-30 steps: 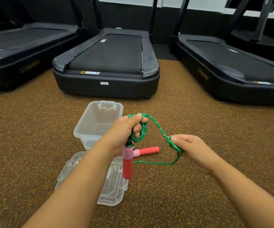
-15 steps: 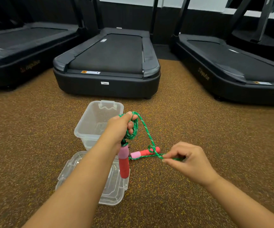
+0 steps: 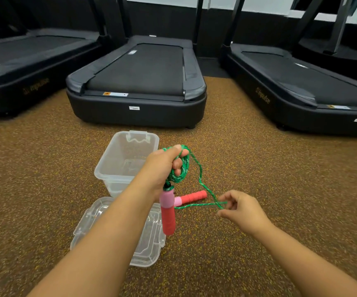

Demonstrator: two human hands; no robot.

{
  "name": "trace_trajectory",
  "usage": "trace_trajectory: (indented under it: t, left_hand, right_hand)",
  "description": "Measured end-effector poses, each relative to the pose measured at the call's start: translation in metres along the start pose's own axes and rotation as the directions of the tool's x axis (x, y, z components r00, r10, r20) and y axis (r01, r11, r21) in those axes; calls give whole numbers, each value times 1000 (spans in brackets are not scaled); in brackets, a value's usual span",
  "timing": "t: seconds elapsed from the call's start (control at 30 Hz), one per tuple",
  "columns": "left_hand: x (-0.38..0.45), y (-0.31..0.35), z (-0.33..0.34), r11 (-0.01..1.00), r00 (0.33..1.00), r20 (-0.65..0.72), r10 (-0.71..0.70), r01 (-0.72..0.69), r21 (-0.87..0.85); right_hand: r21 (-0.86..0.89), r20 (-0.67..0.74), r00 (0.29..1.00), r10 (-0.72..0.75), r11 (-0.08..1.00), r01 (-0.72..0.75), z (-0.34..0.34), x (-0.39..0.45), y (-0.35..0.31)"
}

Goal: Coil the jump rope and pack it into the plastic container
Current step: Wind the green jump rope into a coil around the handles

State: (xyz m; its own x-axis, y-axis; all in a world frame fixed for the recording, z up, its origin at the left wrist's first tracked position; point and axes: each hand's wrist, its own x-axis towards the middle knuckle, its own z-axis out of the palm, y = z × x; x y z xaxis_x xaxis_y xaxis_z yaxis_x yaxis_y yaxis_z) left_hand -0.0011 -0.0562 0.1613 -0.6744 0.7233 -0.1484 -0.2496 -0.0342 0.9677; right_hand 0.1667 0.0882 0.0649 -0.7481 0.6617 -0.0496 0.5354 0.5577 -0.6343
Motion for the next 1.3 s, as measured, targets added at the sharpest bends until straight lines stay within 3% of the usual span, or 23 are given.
trace_trajectory:
  t: [0.1,0.23,0.5,0.7,0.83,0.97,1.03,1.1,1.17,1.3]
  left_hand:
    - [-5,0,6,995,997,77,-14,6,99]
    - [-8,0,7,985,987,152,-53,27,171]
    - [-12,7,3,981,972,220,-82,39,192]
    - [-13,3,6,979,948,294,-120,63,195]
    - [-12,5,2,991,957,264,-119,98,92]
    - [-8,5,-1,991,974,202,-103,119,-69]
    - [-5,4,1,976,981,161,-111,139,-170]
    - [-4,1,4,955,985,117,-124,150,-255]
    - [-3,-3,7,948,989,76,-127,144,-285]
    - [0,-9,9,956,995,39,-94,101,-275]
  right_hand:
    - [168,51,995,-80,983,70,-6,5,-16]
    - [419,62,966,-250,885,203,-16,7,-49]
    - [483,14,969,-245,850,208,-16,10,-65]
    - [363,-2,927,-374,864,349,-14,16,-69]
    - [555,-50,974,-222,805,212,-16,12,-62]
    - [738,12,996,-91,673,52,-14,2,-55]
    - [545,30,994,-107,835,74,-9,-2,-53]
    - [150,63,964,-258,957,247,0,-7,-54]
    - [-141,144,914,-379,907,398,9,-15,-59]
    - [-328,180,873,-453,810,487,12,-25,-80]
